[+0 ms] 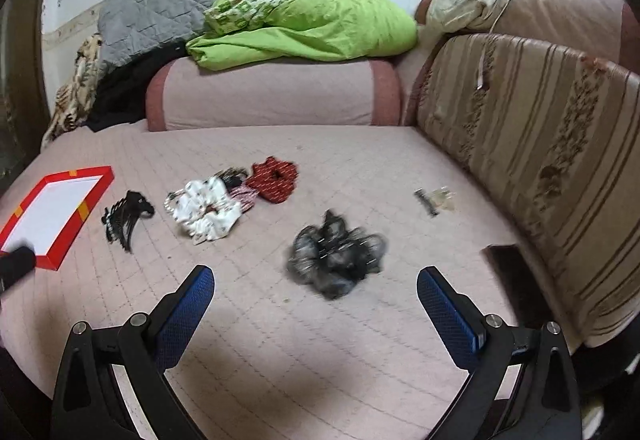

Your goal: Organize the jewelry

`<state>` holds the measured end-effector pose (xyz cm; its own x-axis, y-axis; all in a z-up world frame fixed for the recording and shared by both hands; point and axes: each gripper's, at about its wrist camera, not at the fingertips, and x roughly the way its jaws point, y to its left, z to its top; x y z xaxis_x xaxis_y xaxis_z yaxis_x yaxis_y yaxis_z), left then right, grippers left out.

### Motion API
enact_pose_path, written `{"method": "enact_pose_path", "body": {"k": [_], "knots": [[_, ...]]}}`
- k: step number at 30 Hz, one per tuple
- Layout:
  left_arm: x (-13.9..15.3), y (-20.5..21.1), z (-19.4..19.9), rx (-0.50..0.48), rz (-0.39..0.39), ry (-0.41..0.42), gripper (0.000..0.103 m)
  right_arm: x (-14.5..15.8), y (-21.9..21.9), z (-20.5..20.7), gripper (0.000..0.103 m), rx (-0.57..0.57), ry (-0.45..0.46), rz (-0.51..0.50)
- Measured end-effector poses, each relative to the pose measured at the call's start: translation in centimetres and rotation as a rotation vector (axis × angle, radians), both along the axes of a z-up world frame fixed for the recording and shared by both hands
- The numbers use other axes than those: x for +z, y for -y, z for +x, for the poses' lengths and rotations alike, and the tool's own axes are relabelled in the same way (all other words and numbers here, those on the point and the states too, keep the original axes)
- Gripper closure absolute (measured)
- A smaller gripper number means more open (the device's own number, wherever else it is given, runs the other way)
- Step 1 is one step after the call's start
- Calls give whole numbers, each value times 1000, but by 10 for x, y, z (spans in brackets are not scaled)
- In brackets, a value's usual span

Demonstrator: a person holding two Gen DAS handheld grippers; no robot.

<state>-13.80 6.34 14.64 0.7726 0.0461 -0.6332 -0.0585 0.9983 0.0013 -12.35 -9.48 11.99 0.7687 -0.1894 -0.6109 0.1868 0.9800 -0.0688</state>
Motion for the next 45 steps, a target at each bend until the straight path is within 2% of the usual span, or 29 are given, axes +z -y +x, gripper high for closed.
{"method": "enact_pose_path", "body": {"k": [4,8,13,15,19,22,27,34,45], "knots": [[-13,-9,13,5,-40,-47,0,-13,-1,6,0,28,-21,14],[-22,-14,18,26,-3,-77,0,-1,-1,16,0,77,2,-51],[-20,-18,18,34,-40,-104,0,9,8,16,0,101,25,-108],[-17,-17,17,33,-32,-108,0,7,16,10,0,73,28,-78],[-13,-10,15,11,-32,-115,0,-7,38,0,0,2,-12,49],[-14,-3,16,-9,-29,-133,0,-17,41,1,0,7,-59,99],[-19,5,17,-28,-14,-159,0,-18,32,5,0,68,-58,18],[-25,8,24,-27,-15,-182,0,-19,32,21,0,62,-56,74],[-43,7,42,-29,1,-231,0,-34,28,41,0,59,-88,47]]}}
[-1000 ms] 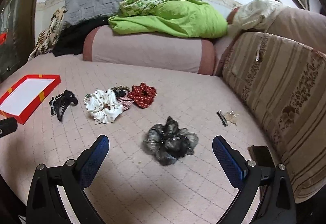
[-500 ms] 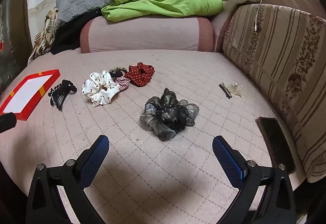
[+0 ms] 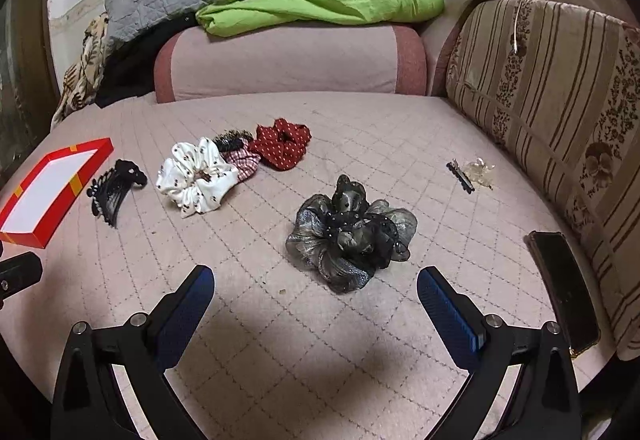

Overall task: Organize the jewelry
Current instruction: 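Grasp the white polka-dot scrunchie with the left tool while the right tool grasps the black sheer scrunchie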

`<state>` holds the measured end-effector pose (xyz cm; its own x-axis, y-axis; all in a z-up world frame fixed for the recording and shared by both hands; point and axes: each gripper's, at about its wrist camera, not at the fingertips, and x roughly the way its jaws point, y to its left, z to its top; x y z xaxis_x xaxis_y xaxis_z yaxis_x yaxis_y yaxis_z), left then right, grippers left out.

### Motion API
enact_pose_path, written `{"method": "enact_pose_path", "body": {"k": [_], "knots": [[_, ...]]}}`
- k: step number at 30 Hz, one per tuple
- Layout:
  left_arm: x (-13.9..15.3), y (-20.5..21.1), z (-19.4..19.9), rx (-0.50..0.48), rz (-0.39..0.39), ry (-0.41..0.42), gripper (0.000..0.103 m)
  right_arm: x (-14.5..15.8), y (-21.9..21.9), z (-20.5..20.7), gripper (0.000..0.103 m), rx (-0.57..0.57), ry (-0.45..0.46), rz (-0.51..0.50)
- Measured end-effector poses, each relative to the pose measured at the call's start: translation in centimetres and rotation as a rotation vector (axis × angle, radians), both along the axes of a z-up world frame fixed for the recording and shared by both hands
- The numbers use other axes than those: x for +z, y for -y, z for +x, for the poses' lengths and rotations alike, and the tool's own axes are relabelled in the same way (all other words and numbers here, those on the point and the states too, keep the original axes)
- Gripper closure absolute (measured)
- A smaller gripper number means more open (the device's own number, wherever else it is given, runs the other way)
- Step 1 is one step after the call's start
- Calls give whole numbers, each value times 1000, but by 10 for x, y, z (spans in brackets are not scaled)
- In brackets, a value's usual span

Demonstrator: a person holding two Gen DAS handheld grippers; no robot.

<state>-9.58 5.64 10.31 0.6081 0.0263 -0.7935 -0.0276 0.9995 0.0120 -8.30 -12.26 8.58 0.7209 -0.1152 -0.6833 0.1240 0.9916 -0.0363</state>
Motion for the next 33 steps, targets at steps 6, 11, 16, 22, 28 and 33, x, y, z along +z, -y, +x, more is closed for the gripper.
{"method": "enact_pose_path", "body": {"k": [6,11,16,22,28,33], "knots": [[-6,-1,19,-17,8,-18,0,-2,21,21,0,-38,-31,26],[0,-2,52,-44,-17,-3,0,-1,38,34,1,-34,-44,77],[-2,13,100,-127,-70,-35,0,-8,50,48,17,-39,-80,133],[-23,40,148,-207,-99,-89,0,-19,63,60,23,-42,-99,200],[-48,58,179,-245,-126,-152,16,-32,74,66,23,-61,-116,251],[-66,66,188,-247,-130,-223,85,-39,75,71,41,-43,-143,305]]}}
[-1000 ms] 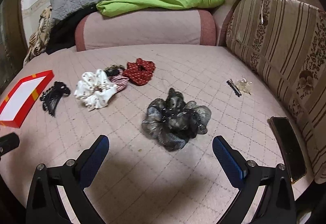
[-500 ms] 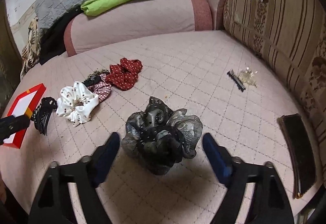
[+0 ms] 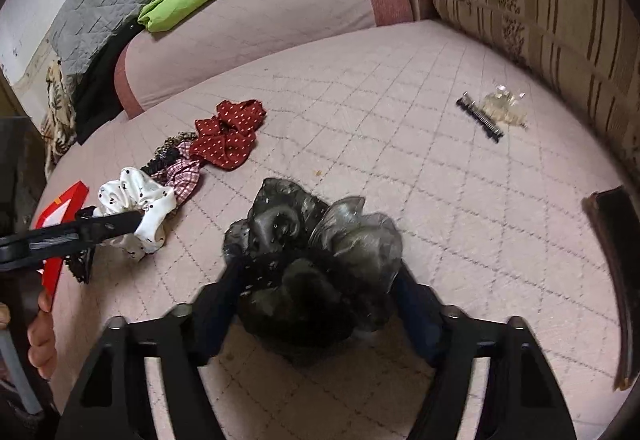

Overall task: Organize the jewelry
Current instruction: 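Grasp the white polka-dot scrunchie with the left tool while the right tool grasps the black sheer scrunchie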

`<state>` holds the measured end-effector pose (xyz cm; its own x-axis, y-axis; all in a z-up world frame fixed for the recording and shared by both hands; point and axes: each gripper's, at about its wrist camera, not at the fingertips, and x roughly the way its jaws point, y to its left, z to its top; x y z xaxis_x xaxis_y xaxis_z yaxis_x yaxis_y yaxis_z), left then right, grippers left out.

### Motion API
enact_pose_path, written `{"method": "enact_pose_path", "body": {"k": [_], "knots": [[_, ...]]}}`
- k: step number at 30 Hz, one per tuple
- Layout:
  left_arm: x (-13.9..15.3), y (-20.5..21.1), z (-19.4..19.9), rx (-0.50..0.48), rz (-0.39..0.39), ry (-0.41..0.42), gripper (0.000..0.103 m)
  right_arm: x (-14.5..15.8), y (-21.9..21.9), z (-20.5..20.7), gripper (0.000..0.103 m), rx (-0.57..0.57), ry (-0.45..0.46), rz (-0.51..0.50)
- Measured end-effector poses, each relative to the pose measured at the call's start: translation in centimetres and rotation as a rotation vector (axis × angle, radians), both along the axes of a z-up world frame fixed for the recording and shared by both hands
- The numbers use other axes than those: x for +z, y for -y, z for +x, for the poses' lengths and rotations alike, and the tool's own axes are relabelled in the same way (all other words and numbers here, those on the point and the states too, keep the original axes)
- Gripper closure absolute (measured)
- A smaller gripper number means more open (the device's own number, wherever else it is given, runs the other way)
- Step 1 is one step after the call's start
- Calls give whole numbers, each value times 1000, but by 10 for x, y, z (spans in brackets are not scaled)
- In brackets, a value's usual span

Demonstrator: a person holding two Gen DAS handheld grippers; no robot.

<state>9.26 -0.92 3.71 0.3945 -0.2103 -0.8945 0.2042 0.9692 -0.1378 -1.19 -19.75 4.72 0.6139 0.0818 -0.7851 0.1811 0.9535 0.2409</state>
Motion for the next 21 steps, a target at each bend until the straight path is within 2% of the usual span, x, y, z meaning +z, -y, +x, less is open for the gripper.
{"method": "enact_pose_path", "body": {"k": [2,5,10,14,21], "knots": [[1,3,-4,-9,6,14,89,0,-2,-1,57,13,2,14],[12,4,-17,-23,25,48,94,6,-6,-5,69,20,12,20],[50,-9,-48,-13,-28,116,94,23,-14,-16,77,34,41,31],[81,-33,-77,26,-77,157,94,43,-24,-27,77,55,60,15],[112,-77,-116,112,-33,210,94,75,-44,-39,77,60,23,-14]]}}
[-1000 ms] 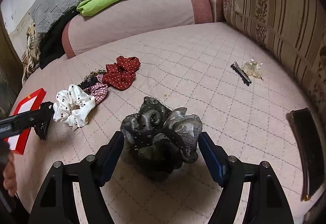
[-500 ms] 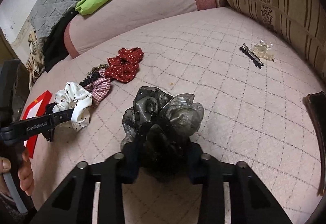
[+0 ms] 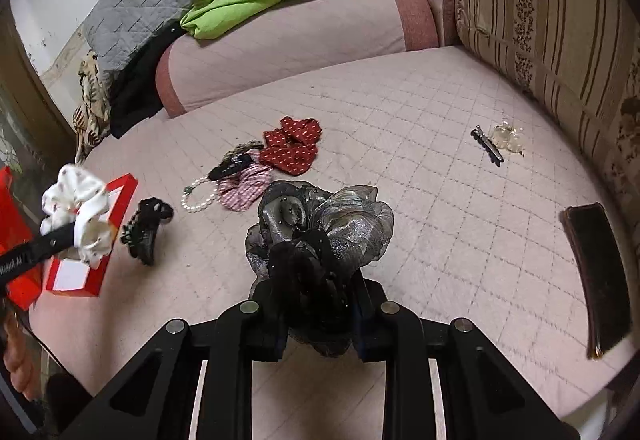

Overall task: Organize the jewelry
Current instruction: 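Carry both scrunchies into the red-rimmed box and open both tools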

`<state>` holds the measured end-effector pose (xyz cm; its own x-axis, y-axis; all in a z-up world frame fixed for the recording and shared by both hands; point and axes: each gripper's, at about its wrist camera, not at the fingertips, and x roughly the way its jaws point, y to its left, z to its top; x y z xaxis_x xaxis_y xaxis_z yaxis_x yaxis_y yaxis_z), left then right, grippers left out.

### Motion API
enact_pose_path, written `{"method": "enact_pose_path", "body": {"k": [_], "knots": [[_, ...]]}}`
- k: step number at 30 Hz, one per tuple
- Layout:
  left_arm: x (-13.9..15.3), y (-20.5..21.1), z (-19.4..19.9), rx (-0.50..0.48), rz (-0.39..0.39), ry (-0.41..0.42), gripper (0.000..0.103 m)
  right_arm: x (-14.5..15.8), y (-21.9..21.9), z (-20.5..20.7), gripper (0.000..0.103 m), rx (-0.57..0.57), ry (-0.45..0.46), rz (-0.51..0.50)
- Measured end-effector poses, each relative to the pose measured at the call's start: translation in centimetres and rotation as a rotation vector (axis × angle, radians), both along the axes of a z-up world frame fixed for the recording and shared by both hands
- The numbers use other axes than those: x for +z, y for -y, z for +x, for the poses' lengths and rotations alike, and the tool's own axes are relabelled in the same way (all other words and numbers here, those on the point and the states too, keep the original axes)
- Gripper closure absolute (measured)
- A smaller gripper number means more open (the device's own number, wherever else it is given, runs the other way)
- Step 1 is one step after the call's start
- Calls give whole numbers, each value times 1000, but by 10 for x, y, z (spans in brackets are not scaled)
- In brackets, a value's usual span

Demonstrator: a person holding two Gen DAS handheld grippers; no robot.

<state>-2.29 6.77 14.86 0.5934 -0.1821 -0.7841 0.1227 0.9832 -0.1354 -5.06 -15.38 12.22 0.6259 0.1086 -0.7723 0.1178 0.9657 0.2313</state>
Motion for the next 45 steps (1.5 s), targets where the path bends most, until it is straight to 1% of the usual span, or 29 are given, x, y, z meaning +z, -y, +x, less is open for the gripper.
{"method": "enact_pose_path", "body": {"k": [3,5,7,10,12,14,19,23,24,28,31,34,37,40,41,42,43,44,45], "knots": [[8,-22,-16,43,68,14,94,18,-16,-2,77,15,0,19],[10,-38,-24,66,89,20,94,30,-31,-2,77,41,19,21],[9,-55,-28,95,96,18,94,43,-52,0,77,83,48,14],[7,-86,-30,143,88,28,94,53,-84,4,77,162,59,25],[6,-106,-32,176,103,51,94,54,-108,11,77,223,53,21],[4,-130,-31,219,116,62,94,51,-131,21,77,280,34,49],[0,-190,-14,308,130,38,94,43,-194,50,77,399,-12,77],[-6,-240,11,372,121,12,94,46,-248,79,77,488,-14,44],[-9,-253,20,388,114,1,94,45,-256,83,77,501,-15,40],[-30,-291,60,431,82,-56,94,32,-300,126,77,540,-27,17],[-49,-313,85,464,57,-96,94,12,-326,162,77,547,-59,22],[-67,-332,108,495,47,-119,94,-8,-348,193,77,551,-90,20],[-81,-341,123,505,44,-133,93,-30,-364,217,77,550,-120,24],[-89,-345,133,502,53,-132,92,-46,-375,229,76,545,-142,25],[-90,-346,136,503,58,-125,92,-52,-378,232,73,547,-146,28],[-89,-347,137,506,61,-117,88,-55,-380,235,71,548,-149,29],[-89,-348,139,509,61,-110,81,-57,-381,237,65,547,-147,29],[-89,-350,141,514,60,-103,75,-58,-383,239,59,545,-143,23],[-88,-351,142,523,59,-96,63,-59,-385,240,53,544,-137,16]]}}
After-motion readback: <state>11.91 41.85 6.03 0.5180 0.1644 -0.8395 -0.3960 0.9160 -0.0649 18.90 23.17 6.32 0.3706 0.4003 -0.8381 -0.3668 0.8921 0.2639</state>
